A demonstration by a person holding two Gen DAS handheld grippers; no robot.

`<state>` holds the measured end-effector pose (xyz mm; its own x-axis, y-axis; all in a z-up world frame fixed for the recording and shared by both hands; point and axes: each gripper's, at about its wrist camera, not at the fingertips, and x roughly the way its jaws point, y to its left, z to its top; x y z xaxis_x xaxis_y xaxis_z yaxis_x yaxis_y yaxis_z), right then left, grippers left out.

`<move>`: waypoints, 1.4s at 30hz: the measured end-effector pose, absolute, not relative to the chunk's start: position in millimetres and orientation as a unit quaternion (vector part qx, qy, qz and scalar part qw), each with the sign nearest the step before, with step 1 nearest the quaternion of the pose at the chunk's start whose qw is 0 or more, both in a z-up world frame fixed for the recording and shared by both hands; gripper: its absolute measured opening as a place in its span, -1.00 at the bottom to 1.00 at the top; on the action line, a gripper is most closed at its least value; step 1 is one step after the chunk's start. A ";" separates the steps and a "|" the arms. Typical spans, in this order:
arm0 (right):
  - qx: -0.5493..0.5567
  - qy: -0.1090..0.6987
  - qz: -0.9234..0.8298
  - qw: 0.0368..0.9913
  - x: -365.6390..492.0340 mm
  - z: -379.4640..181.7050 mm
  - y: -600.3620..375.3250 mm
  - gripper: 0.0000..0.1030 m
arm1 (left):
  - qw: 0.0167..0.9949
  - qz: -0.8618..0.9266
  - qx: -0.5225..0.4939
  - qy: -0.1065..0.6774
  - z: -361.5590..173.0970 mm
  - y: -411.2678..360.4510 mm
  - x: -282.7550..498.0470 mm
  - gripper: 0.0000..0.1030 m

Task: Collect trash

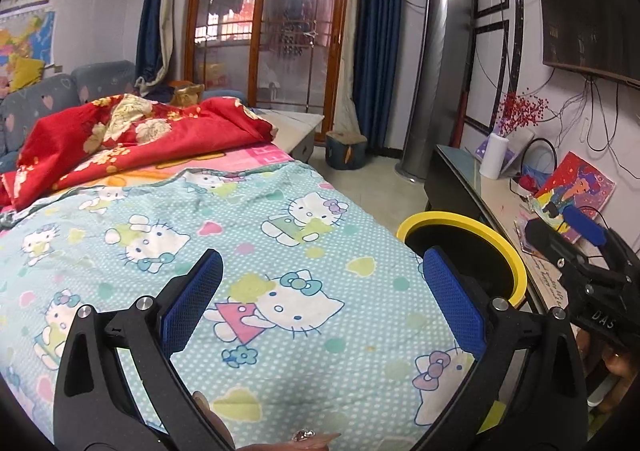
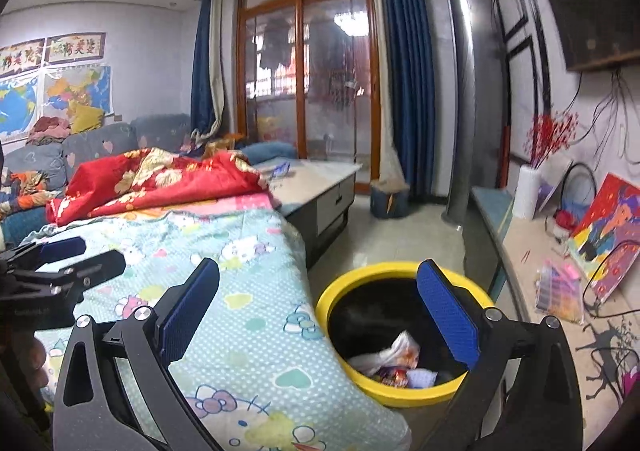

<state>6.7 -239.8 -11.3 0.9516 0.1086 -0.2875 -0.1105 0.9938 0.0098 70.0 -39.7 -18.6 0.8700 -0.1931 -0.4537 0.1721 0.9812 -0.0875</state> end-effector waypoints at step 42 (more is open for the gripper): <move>0.025 0.105 0.024 0.994 -0.7 -32.3 -241.4 0.87 | 0.973 -0.094 -0.021 0.210 -19.4 -45.8 61.3 0.79</move>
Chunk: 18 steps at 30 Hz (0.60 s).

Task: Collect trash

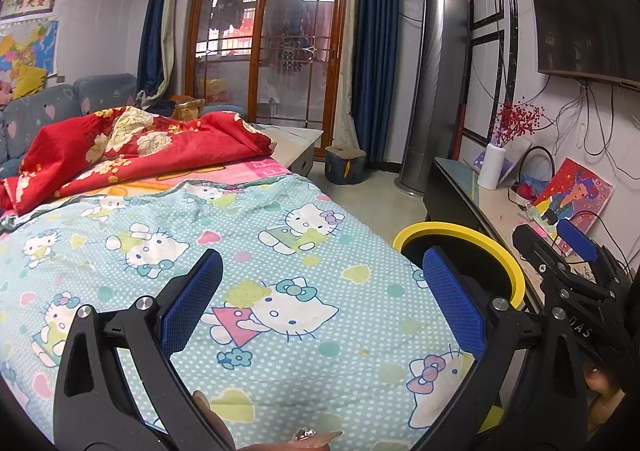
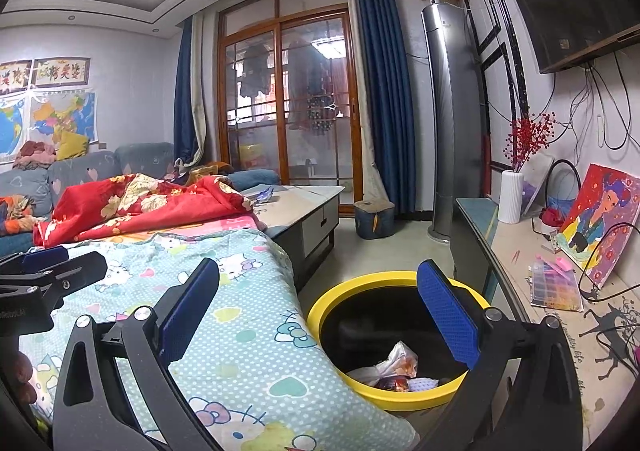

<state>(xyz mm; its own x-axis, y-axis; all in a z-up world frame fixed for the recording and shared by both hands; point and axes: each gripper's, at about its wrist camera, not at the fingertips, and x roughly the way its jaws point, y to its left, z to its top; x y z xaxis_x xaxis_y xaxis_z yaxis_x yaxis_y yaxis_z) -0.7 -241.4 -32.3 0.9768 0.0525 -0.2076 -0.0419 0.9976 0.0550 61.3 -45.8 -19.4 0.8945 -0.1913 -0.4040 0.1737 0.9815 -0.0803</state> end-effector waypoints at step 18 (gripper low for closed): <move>0.025 0.106 0.023 0.994 -0.8 -32.1 -241.4 0.87 | 0.973 -0.094 -0.021 0.209 -19.6 -47.0 61.1 0.79</move>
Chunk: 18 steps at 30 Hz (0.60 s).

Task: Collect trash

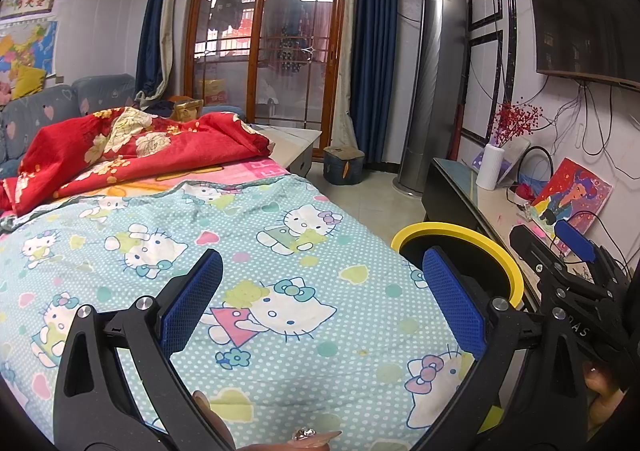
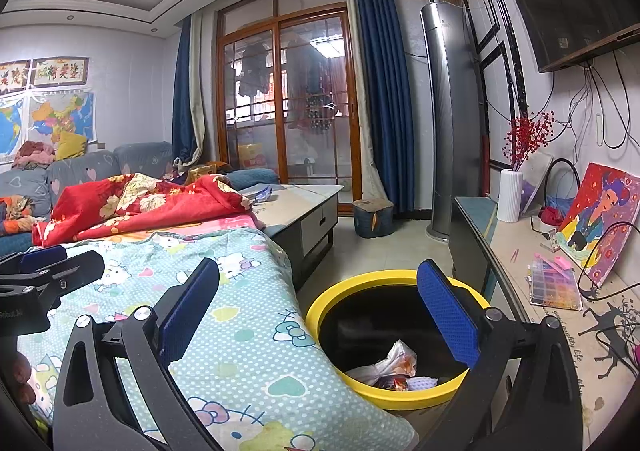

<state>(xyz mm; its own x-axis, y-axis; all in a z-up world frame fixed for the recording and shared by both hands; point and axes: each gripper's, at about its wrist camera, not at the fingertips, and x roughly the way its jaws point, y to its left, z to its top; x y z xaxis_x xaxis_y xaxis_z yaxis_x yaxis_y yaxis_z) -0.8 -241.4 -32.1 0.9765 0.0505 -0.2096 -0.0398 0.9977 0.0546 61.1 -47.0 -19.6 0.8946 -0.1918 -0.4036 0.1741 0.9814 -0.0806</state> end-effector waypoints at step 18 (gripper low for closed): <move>0.025 0.106 0.021 0.994 -0.7 -32.3 -244.1 0.87 | 0.970 -0.100 -0.018 0.222 -24.3 -50.6 63.0 0.79</move>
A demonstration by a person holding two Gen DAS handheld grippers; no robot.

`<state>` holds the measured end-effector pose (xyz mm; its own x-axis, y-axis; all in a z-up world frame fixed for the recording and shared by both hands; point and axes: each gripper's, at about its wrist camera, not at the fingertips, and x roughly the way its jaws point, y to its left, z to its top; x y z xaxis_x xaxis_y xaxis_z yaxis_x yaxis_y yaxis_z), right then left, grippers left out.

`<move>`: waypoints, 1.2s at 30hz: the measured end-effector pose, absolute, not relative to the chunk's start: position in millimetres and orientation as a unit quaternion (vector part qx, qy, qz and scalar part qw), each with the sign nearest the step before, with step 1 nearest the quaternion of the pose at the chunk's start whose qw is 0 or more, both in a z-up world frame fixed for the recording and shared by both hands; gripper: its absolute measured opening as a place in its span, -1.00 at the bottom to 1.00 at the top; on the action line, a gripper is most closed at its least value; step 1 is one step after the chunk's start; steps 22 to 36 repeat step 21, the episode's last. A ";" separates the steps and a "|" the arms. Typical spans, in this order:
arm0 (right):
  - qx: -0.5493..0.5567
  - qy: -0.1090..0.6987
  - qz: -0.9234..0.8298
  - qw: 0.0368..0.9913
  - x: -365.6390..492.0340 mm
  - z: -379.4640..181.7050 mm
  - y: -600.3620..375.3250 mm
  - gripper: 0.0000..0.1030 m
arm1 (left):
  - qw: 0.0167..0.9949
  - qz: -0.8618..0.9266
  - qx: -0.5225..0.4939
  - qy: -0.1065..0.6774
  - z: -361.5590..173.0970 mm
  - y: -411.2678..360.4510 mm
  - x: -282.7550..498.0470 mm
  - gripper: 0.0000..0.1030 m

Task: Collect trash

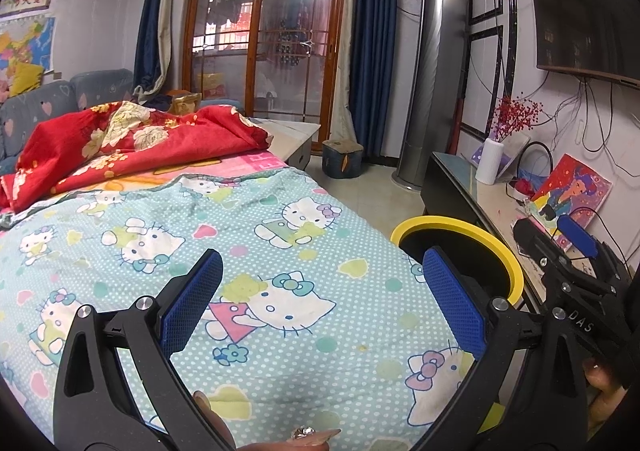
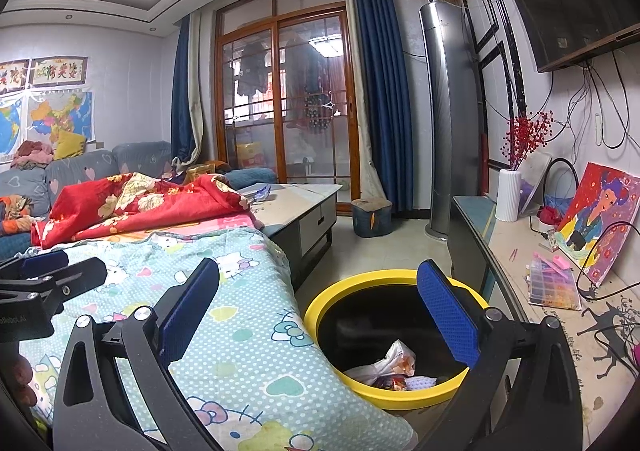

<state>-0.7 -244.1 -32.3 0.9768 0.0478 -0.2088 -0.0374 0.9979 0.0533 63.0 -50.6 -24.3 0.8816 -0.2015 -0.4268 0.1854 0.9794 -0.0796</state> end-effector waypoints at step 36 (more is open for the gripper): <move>-0.032 0.243 0.302 0.921 87.5 7.6 3.9 0.87 | 0.904 0.243 -0.084 0.343 -27.1 274.2 88.0 0.79</move>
